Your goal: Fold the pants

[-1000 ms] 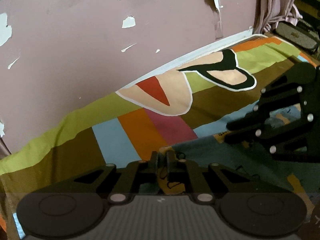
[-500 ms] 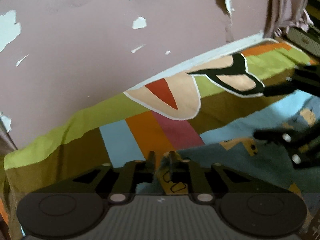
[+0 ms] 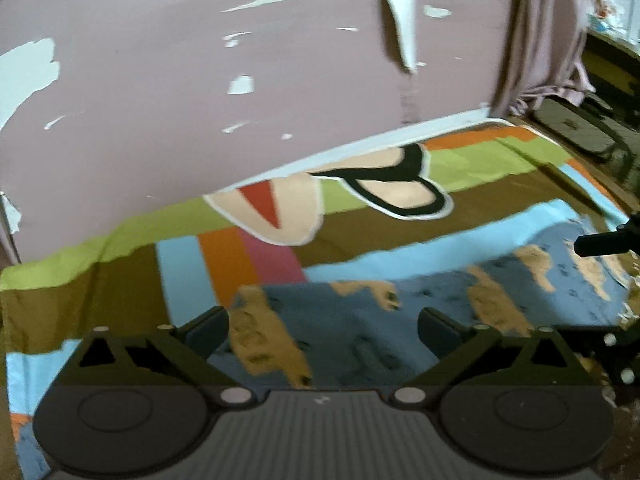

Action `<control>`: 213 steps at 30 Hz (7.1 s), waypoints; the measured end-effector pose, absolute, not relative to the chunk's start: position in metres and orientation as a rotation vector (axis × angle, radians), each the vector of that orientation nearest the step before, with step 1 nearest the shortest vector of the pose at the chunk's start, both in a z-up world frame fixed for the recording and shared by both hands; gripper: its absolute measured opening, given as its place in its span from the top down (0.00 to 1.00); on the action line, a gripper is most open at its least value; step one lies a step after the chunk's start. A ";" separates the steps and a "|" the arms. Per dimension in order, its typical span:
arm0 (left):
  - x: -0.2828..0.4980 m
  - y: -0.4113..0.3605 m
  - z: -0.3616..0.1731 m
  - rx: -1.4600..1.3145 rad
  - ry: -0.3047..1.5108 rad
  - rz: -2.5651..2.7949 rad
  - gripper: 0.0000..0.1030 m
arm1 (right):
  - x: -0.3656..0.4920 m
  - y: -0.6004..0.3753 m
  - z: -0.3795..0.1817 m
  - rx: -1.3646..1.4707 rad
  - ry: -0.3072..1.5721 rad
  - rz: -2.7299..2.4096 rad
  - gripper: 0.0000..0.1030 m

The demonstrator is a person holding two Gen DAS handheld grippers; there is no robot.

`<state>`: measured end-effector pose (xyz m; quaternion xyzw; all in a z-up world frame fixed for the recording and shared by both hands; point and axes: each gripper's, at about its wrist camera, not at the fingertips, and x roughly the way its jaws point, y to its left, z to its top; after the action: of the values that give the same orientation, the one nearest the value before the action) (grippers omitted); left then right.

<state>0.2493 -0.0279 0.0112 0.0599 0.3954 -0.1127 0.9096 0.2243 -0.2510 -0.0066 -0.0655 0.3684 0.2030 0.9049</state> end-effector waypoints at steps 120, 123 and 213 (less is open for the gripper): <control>0.346 -0.335 -0.063 0.562 0.920 -0.510 0.00 | 0.175 -0.475 -0.098 0.714 0.725 -0.152 0.75; 0.345 -0.334 -0.063 0.562 0.921 -0.509 0.00 | 0.175 -0.474 -0.097 0.714 0.720 -0.151 0.80; 0.315 -0.162 -0.006 -0.435 1.064 -0.662 0.93 | 0.098 -0.264 -0.048 -0.605 0.213 0.236 0.89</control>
<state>0.3152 -0.1617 -0.0064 -0.2018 0.4937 -0.3072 0.7882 0.0980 -0.2640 -0.0476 -0.2965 0.1045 0.1158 0.9422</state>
